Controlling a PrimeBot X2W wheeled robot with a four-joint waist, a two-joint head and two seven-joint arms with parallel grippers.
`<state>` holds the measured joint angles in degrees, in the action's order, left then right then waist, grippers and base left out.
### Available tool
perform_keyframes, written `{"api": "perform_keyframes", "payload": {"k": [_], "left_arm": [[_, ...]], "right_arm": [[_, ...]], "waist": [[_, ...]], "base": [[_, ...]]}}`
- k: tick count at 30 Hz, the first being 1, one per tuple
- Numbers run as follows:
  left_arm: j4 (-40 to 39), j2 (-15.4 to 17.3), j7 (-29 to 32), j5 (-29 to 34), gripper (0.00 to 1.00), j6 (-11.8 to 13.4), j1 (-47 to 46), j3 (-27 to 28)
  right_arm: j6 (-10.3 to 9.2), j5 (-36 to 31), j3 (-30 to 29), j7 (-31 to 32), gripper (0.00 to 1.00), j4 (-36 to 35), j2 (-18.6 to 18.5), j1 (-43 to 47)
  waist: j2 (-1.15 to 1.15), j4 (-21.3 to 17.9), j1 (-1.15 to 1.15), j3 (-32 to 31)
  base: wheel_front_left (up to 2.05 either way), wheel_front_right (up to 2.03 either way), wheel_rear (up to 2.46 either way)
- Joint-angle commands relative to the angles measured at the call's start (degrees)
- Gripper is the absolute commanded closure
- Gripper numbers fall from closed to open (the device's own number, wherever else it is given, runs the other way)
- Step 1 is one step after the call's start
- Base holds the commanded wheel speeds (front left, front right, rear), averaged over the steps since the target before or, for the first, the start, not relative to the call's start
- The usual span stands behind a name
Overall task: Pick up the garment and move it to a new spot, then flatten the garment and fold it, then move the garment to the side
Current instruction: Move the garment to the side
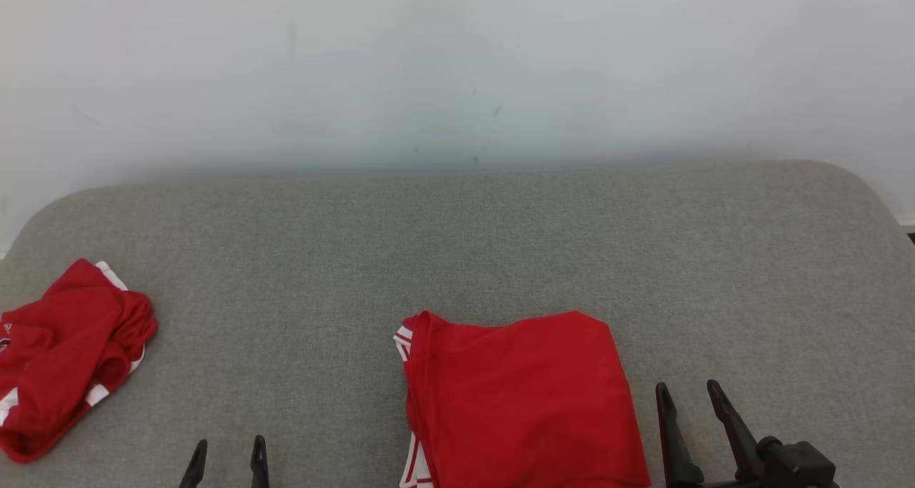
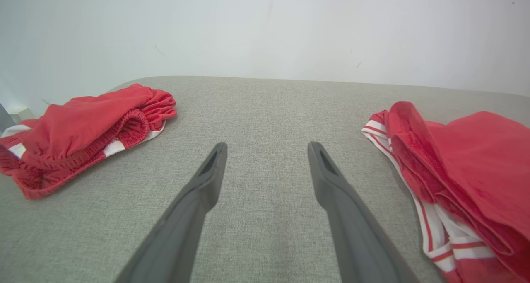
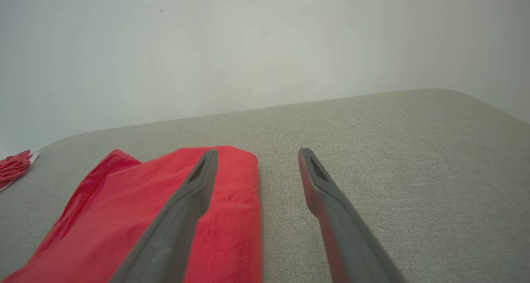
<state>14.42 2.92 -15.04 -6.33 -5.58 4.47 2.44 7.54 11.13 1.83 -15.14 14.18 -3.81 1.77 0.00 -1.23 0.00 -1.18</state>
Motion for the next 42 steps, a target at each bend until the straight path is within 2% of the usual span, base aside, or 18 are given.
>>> {"api": "perform_keyframes", "payload": {"k": [1, 7, 14, 23, 31, 38, 40, 42], "left_arm": [[0.1, -0.06, -0.15, -0.15, 0.0, 0.02, -0.21, 0.06], [0.22, -0.06, -0.15, -0.17, 0.0, 0.19, -0.4, -0.09], [0.39, -0.05, -0.15, -0.35, 0.0, 0.3, -0.8, -0.23], [0.71, -0.06, -0.15, -0.33, 0.0, 0.01, -1.22, -0.72], [1.09, -0.05, -0.15, 0.08, 0.0, -0.34, -2.15, -1.0], [1.25, -0.06, -0.15, 0.2, 0.0, -0.41, -2.89, -1.11], [1.36, -0.06, -0.15, 0.13, 0.0, -0.45, -3.15, -1.14], [1.38, -0.06, -0.15, -0.05, 0.0, -0.45, -3.21, -1.15]], "right_arm": [[-0.12, -0.08, -0.01, -0.03, 0.0, 0.19, 0.22, 0.5], [-0.12, 0.18, 0.3, -0.03, 0.0, 0.77, -0.44, -0.35], [-0.12, 1.37, 3.01, -0.03, 0.0, 5.02, -1.95, -3.47], [-0.12, 4.3, 7.3, -0.01, 0.0, 21.37, -4.35, -13.13], [-0.12, 8.22, 12.05, 1.37, 0.0, 35.69, -4.58, -21.5], [-0.12, 12.62, 16.96, 2.73, 0.0, 43.13, -3.65, -25.16], [-0.12, 13.95, 18.4, 2.64, 1.0, 44.14, -3.6, -25.76], [-0.13, 15.3, 19.62, 2.55, 1.0, 44.94, -3.8, -26.3]], "waist": [[0.0, 0.05, 0.0, 0.02], [0.0, 0.24, 0.0, 0.05], [0.0, 0.76, 0.0, 0.22], [0.0, 1.9, 0.0, 0.93], [0.0, 3.04, 0.0, 1.9], [0.0, 3.62, 0.0, 3.15], [0.0, 3.75, 0.0, 3.27], [0.0, 3.79, 0.0, 3.29]], "base": [[0.0, 0.0, 0.0], [0.0, 0.0, 0.0], [0.0, 0.0, 0.0], [0.0, 0.0, 0.0], [0.0, 0.0, 0.0], [0.0, 0.0, 0.0], [0.0, 0.0, 0.0], [0.0, 0.0, 0.0]]}}
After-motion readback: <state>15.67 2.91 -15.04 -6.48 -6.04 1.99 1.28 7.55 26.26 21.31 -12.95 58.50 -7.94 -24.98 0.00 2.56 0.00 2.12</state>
